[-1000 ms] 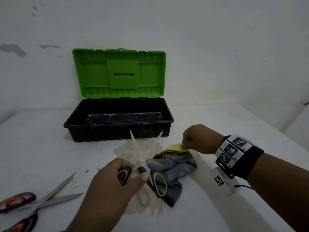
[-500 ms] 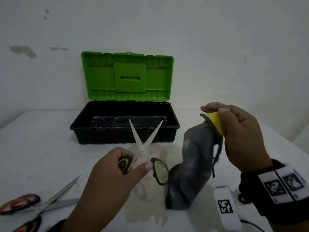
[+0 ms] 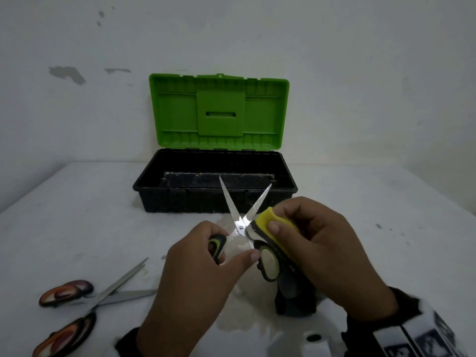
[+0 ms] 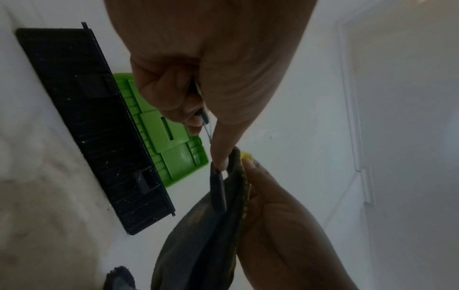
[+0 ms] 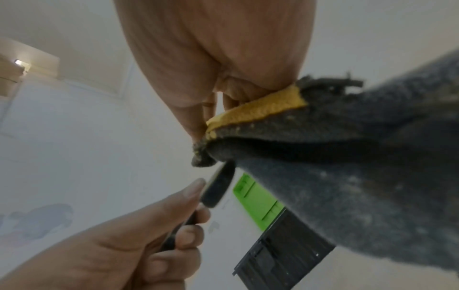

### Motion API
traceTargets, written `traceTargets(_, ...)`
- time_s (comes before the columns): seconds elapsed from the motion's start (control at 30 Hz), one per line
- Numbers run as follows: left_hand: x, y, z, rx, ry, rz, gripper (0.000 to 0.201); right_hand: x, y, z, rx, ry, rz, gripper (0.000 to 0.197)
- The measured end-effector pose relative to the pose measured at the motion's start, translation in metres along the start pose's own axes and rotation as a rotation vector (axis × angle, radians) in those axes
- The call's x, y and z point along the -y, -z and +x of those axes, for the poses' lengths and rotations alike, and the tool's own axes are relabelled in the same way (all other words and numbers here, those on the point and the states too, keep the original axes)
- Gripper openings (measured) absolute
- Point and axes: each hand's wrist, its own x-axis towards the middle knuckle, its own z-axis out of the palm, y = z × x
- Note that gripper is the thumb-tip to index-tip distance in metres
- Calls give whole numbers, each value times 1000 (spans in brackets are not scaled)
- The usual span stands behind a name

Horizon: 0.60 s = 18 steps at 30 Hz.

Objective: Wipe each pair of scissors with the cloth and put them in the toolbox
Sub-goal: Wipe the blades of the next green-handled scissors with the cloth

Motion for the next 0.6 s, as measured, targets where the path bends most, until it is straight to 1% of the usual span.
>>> traceTargets(0.1,0,-2,-1,0,-30,24,39,2,-8,-3,1,-47,2,15)
traceTargets(0.17,0,-3,-1,6,-46,36,39,2,-13,-5,-48,-111,45,19)
traceTargets(0.27,0,-4,-3,3,-78,26,38,1,-18,-7,-102,-168,88,15)
traceTargets(0.4,2,-6,-3,0,-115,6,34,2,-23,-10,-131,-186,141,8)
traceTargets(0.5,4,-6,-2,-33,-140,-2,32,2,-28,-11,-166,-211,183,12)
traceTargets(0.6,3,-7,-2,-32,-140,-11,34,5,-31,-12,-190,-246,197,15)
